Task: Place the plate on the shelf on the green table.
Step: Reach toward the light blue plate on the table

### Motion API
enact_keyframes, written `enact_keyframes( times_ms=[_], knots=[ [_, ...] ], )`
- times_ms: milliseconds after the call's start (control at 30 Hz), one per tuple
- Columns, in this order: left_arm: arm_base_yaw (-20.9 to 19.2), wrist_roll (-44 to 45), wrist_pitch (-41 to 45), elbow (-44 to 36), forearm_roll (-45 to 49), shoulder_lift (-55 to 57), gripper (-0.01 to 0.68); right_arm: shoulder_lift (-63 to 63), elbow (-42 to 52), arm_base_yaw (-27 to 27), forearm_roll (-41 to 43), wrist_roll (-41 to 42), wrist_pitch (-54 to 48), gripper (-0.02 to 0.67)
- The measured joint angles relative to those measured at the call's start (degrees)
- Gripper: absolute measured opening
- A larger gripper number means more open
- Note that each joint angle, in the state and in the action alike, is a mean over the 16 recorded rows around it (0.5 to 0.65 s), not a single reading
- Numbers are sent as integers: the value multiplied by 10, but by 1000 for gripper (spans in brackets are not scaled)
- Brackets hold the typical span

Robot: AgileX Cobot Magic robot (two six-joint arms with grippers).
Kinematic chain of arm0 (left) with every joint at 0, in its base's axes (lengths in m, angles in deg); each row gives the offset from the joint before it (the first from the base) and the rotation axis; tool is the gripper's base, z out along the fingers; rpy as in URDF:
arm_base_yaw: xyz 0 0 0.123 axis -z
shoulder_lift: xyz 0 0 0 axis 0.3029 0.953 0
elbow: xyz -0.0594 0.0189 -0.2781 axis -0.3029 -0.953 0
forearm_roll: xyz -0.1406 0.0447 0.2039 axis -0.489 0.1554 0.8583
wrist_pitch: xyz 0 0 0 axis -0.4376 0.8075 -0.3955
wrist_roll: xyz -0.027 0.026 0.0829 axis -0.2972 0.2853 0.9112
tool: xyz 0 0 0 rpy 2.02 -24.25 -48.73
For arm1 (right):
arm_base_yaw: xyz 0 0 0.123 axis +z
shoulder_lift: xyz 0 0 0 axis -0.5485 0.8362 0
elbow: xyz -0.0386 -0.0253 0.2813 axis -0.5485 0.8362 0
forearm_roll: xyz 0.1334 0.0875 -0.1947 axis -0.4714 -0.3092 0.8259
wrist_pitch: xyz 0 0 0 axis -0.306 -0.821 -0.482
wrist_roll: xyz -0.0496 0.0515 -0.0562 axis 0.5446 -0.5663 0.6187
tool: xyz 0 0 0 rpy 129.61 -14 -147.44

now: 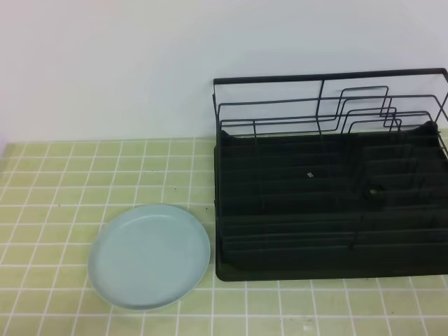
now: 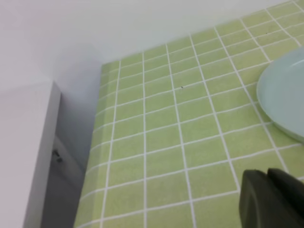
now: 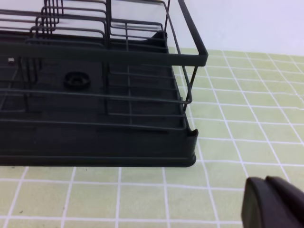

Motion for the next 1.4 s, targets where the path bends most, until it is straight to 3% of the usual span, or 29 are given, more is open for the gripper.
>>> enact_keyframes(
  times_ms=[367, 767, 967, 1400],
  knots=[
    [0, -1, -67, 0, -7, 0, -2, 1, 0, 0, 0, 0, 70, -3],
    [0, -5, -371, 0, -4, 0, -2, 0, 0, 0, 1, 0, 330, -3],
    [0, -7, -492, 0, -1, 0, -2, 0, 0, 0, 2, -2, 411, -3],
    [0, -14, -554, 0, -10, 0, -2, 0, 0, 0, -34, -102, 478, -3]
  ],
)
